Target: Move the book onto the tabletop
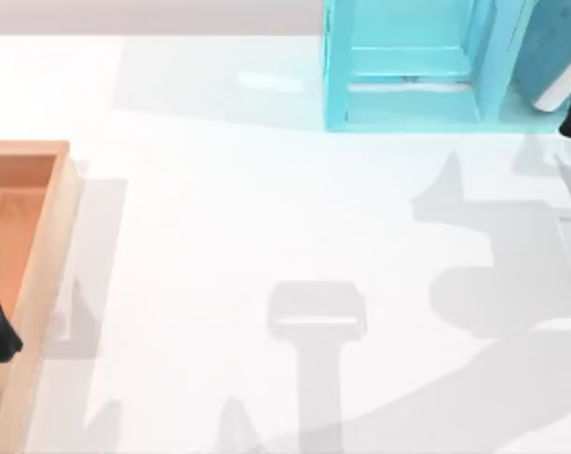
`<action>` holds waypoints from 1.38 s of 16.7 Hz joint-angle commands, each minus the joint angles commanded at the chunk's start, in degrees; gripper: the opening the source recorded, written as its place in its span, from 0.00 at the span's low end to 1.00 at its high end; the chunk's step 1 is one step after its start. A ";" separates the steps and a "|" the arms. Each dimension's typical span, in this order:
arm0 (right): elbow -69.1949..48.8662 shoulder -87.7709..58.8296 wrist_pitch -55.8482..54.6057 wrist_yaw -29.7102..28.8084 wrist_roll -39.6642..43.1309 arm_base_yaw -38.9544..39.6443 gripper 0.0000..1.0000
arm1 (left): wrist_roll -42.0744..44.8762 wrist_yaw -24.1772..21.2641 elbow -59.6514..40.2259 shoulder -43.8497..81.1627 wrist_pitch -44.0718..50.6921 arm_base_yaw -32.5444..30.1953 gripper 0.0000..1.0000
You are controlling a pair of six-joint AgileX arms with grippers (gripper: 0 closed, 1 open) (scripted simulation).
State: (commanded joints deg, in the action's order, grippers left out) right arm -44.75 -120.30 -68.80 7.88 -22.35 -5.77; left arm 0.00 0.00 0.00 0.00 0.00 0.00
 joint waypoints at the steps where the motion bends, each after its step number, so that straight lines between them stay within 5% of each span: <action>1: -0.32 -0.57 -0.46 0.05 -0.12 -0.03 1.00 | 0.00 0.00 0.00 0.00 0.00 0.00 1.00; 9: -2.17 -1.60 0.40 -0.21 -0.12 0.30 1.00 | 0.00 0.00 0.00 0.00 0.00 0.00 1.00; 23: -27.49 -15.38 11.89 -1.94 -0.22 1.77 1.00 | 0.00 0.00 0.00 0.00 0.00 0.00 1.00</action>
State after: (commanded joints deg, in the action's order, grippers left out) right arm -72.24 -135.67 -56.91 5.94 -22.57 -4.01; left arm 0.00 0.00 0.00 0.00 0.00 0.00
